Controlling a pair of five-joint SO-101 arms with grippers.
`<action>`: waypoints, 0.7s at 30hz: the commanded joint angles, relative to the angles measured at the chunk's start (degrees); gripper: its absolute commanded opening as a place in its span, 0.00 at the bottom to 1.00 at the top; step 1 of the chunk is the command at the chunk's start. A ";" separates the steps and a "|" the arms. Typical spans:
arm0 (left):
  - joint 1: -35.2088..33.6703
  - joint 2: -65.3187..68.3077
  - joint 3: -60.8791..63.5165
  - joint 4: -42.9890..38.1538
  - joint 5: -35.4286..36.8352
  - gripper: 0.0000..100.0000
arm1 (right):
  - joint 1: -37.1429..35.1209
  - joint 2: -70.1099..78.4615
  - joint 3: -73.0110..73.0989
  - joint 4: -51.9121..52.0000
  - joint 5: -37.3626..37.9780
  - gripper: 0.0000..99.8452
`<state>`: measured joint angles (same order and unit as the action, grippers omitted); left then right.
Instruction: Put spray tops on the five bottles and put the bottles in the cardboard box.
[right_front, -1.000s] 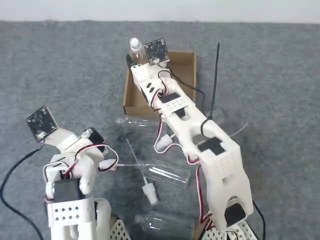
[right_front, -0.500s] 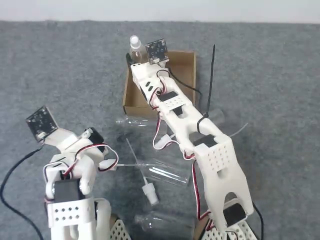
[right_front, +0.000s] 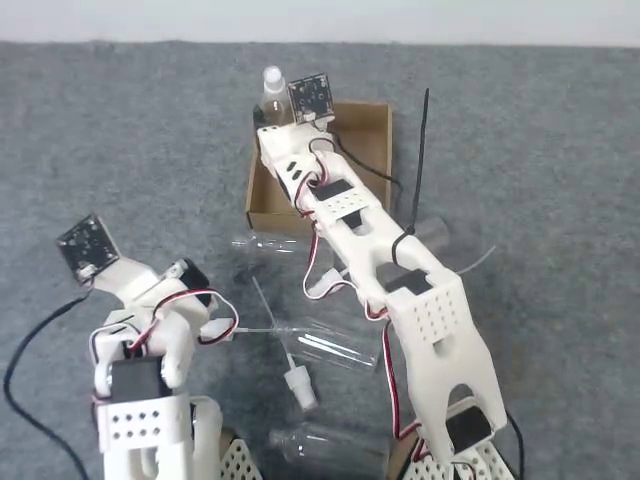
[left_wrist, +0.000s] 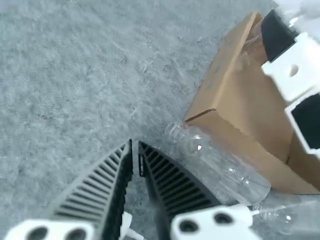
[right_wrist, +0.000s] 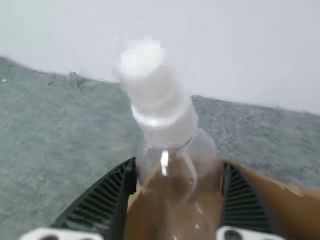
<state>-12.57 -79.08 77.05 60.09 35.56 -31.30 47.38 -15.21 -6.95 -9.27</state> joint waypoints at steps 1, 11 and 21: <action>-0.26 -0.88 0.31 -4.75 -0.70 0.01 | 0.48 -1.27 -3.34 0.75 -0.53 0.22; -0.26 -0.88 0.57 -5.19 -0.70 0.01 | 0.48 -4.79 -3.25 7.34 -2.99 0.29; -0.26 -0.88 0.57 -5.19 -0.70 0.01 | 0.22 -9.27 -3.08 18.24 -3.25 0.29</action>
<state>-12.57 -79.08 78.20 57.19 35.56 -31.38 45.63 -15.21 7.65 -12.09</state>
